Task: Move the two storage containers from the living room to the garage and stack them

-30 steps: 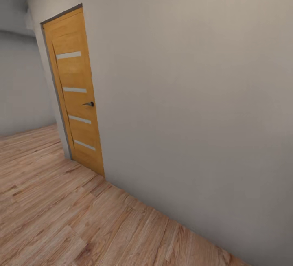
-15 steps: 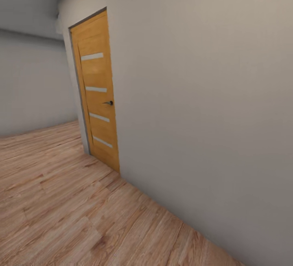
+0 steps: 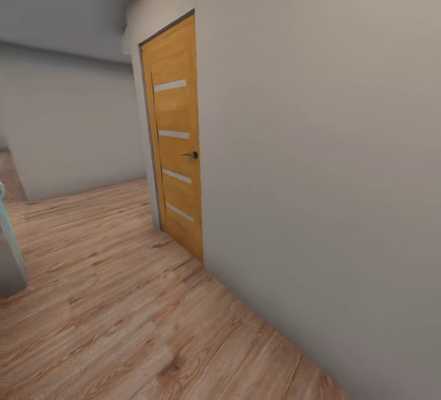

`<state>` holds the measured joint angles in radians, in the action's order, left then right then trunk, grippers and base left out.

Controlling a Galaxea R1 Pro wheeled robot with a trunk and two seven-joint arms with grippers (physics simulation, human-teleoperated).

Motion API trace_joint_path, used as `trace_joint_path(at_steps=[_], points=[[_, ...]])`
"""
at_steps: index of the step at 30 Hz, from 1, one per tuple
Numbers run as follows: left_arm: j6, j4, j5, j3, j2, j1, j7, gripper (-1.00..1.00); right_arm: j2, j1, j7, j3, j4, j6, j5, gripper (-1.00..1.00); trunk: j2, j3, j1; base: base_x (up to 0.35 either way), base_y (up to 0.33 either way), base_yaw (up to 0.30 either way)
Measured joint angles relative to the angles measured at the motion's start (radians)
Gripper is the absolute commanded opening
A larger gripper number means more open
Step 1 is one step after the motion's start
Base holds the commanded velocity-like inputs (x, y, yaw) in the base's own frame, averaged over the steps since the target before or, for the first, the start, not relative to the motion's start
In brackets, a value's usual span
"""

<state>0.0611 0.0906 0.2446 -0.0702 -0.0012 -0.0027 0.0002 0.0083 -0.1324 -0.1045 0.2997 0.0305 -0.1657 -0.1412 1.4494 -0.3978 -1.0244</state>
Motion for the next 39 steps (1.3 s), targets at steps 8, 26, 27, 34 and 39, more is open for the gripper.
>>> trace_joint_path(at_steps=[8, 26, 27, 34, 39], points=[[0.0, 0.001, 0.0, 0.0, 0.0, 0.0, 0.001, 1.0, 0.0, 0.0, 0.0, 0.002, -0.001, 0.006, 0.007, 1.0, 0.0, 0.0, 0.0, 0.321, 0.0, 0.28], [-0.002, 0.006, 0.001, 0.0, 0.003, 0.0, 0.002, 1.0, 0.001, 0.0, -0.006, 0.005, -0.001, 0.008, 0.01, 1.0, 0.0, 0.0, 0.0, 0.322, 0.0, 0.28], [-0.002, 0.006, 0.001, 0.0, 0.004, 0.0, 0.002, 1.0, 0.0, 0.0, -0.007, 0.005, -0.001, 0.008, 0.012, 1.0, 0.0, 0.0, 0.0, 0.323, 0.0, 0.28], [-0.01, 0.01, 0.001, 0.0, 0.01, 0.0, 0.003, 1.0, 0.001, 0.0, -0.009, 0.006, -0.001, 0.008, 0.033, 1.0, 0.0, 0.0, 0.0, 0.323, 0.0, 0.28], [-0.009, 0.01, 0.001, 0.0, 0.011, 0.0, 0.003, 1.0, -0.001, 0.0, -0.009, 0.006, -0.001, 0.008, 0.034, 1.0, 0.0, 0.0, 0.0, 0.323, 0.0, 0.28]])
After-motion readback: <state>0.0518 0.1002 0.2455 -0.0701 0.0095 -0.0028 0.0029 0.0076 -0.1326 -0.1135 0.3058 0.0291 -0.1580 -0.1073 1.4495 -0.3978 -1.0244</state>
